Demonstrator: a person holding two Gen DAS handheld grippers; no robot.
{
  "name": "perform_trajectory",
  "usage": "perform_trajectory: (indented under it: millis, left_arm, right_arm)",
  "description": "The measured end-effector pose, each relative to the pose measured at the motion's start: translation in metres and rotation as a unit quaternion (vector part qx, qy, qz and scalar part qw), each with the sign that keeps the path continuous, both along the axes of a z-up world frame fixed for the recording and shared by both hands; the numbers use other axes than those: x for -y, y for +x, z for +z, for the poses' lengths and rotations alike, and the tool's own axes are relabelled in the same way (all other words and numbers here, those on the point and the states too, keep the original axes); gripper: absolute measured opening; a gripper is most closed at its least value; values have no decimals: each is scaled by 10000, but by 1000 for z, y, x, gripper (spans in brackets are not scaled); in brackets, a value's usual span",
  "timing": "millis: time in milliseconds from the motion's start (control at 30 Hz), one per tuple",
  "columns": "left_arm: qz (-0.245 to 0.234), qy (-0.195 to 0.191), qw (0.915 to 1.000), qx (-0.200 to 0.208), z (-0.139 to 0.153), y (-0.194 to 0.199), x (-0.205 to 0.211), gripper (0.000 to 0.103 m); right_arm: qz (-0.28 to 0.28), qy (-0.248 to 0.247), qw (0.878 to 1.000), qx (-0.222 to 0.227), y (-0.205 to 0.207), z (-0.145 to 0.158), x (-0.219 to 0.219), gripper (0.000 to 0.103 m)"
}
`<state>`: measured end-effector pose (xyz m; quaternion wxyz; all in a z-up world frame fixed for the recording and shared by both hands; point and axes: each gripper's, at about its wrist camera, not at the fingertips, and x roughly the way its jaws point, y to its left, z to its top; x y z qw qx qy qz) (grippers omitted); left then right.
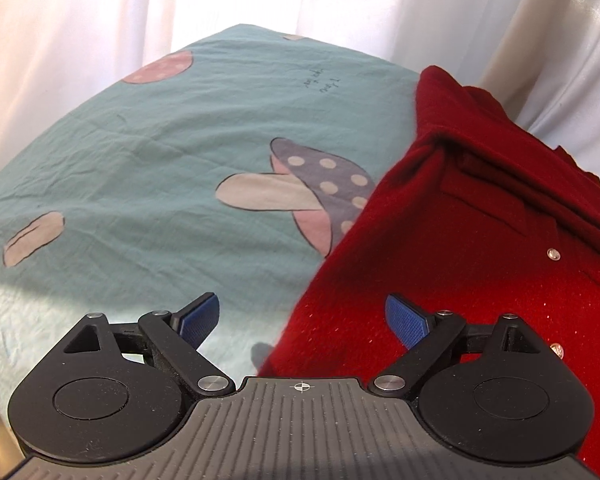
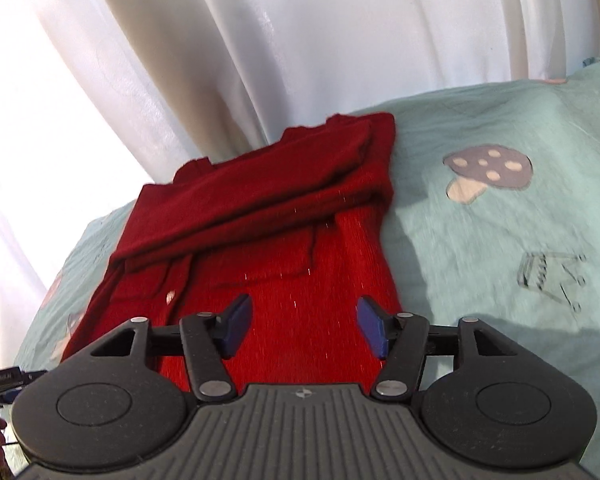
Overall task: Fold small clothes
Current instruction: 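Smooth the folded cardigan side with the right gripper while the left tool hovers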
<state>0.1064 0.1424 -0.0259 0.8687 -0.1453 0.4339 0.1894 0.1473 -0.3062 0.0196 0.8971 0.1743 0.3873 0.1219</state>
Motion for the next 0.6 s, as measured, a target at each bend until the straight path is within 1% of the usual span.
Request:
perform_trajectory:
  millis: [133, 233, 333, 433, 533, 600]
  left_arm:
    - [-56, -113, 9999, -39, 0, -21, -10, 94]
    - [-152, -421, 9990, -76, -5, -34, -17, 93]
    - [-189, -811, 9964, -126, -12, -40, -25, 86]
    - [-187, -1312, 9911, -134, -19, -44, -33, 79]
    - [-251, -1389, 9900, -84, -20, -46, -35, 75]
    - [-306, -1471, 9886, -95, -20, -47, -35, 66]
  right_arm:
    - [-64, 16, 9994, -348, -29, -8, 5, 61]
    - [-200, -62, 9987, -456, -50, -10, 11, 61]
    - [-322, -27, 9978, -580, -69, -11, 21, 61]
    - [-433, 166, 9964, -717, -83, -15, 31, 61]
    - [-491, 367, 9943, -872, -92, -21, 39, 61]
    - [-519, 405, 9937, -901, -96, -23, 41, 61]
